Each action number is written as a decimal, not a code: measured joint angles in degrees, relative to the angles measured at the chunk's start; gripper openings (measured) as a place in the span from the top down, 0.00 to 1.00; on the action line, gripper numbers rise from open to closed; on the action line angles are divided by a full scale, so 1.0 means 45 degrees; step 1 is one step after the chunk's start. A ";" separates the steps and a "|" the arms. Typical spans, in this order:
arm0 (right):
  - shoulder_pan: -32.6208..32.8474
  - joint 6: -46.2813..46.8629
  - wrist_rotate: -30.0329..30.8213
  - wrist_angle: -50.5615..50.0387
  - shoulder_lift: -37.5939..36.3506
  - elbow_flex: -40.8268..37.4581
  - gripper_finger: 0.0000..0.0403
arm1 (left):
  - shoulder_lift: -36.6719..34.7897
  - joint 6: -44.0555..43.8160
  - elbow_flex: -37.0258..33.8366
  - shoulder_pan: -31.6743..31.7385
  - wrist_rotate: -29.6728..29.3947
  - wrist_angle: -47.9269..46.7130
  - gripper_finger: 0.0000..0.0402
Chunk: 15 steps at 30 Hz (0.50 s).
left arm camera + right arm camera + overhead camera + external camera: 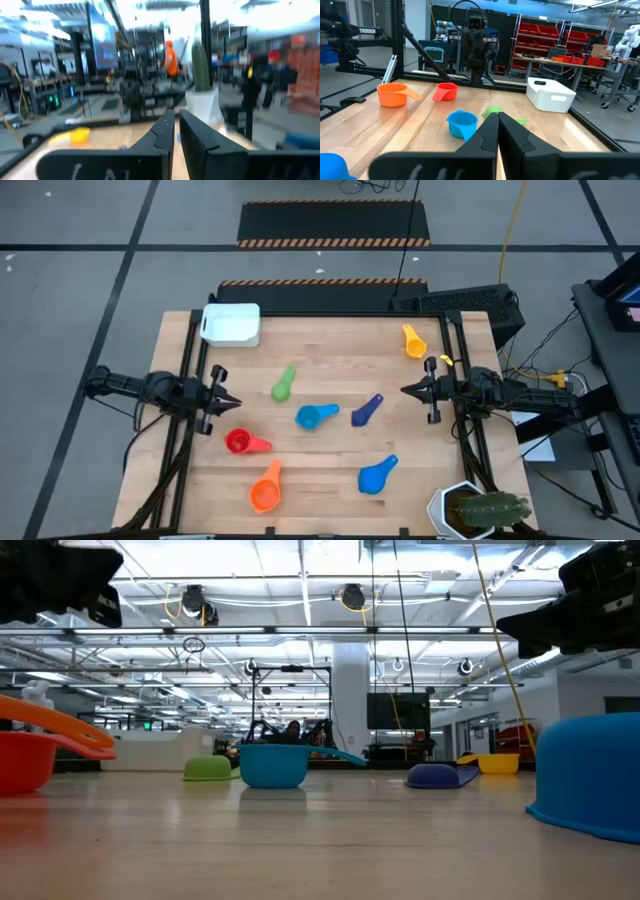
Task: Nest measuring cups in basket
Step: Put the orange measuring cup into the white bin
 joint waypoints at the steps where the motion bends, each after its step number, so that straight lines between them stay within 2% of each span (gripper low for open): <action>1: 0.0000 0.0002 -0.0002 -0.0004 0.0002 0.0000 1.00 | 0.0000 -0.0120 0.0005 -0.0005 -0.0005 0.0190 0.92; 4: 0.0000 -0.0002 0.0002 0.0000 -0.0002 0.0000 1.00 | 0.0010 -0.0297 0.0194 -0.0005 -0.0081 0.0125 0.92; 8: 0.0000 0.0001 0.0002 -0.0005 -0.0003 0.0000 1.00 | 0.0249 -0.0472 0.0772 -0.0004 -0.1045 -0.0439 0.92; 12: 0.0000 0.0002 0.0001 -0.0004 0.0001 0.0000 1.00 | 0.1163 -0.0792 0.2190 -0.0005 -0.2176 -0.1979 0.92; 15: 0.0000 0.0002 0.0002 0.0000 0.0000 0.0000 1.00 | 0.2221 -0.1557 0.3613 -0.0001 -0.2558 -0.3436 0.92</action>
